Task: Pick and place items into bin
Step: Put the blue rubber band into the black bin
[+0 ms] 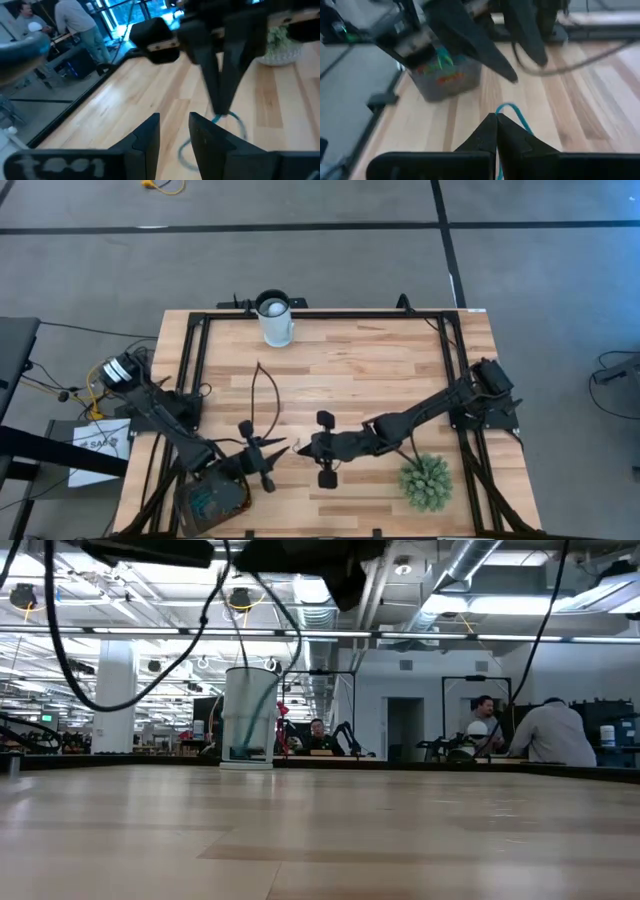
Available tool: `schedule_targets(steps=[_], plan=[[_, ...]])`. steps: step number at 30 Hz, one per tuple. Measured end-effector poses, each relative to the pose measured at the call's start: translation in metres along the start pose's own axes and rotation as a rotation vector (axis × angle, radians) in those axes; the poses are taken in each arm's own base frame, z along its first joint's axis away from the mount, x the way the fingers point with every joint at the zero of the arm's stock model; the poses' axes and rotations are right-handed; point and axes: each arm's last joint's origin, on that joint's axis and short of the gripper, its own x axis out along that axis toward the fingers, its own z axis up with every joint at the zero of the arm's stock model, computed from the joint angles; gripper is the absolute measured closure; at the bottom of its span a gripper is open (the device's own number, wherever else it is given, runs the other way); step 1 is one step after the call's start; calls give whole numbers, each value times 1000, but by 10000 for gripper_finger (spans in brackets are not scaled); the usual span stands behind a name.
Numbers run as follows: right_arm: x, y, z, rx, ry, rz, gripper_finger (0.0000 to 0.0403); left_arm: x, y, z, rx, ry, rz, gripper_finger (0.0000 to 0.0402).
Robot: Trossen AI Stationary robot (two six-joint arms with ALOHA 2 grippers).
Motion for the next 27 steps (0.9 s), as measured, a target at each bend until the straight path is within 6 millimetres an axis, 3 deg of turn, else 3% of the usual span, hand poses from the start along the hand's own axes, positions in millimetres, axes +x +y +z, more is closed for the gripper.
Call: schedule_targets(steps=[12,27], plan=[[12,-13,-9,28,40,-13,403,11,-6,-3,50,48,-143,307],[12,-12,-8,30,38,11,403,26,-2,-2,168,79,-205,306]])
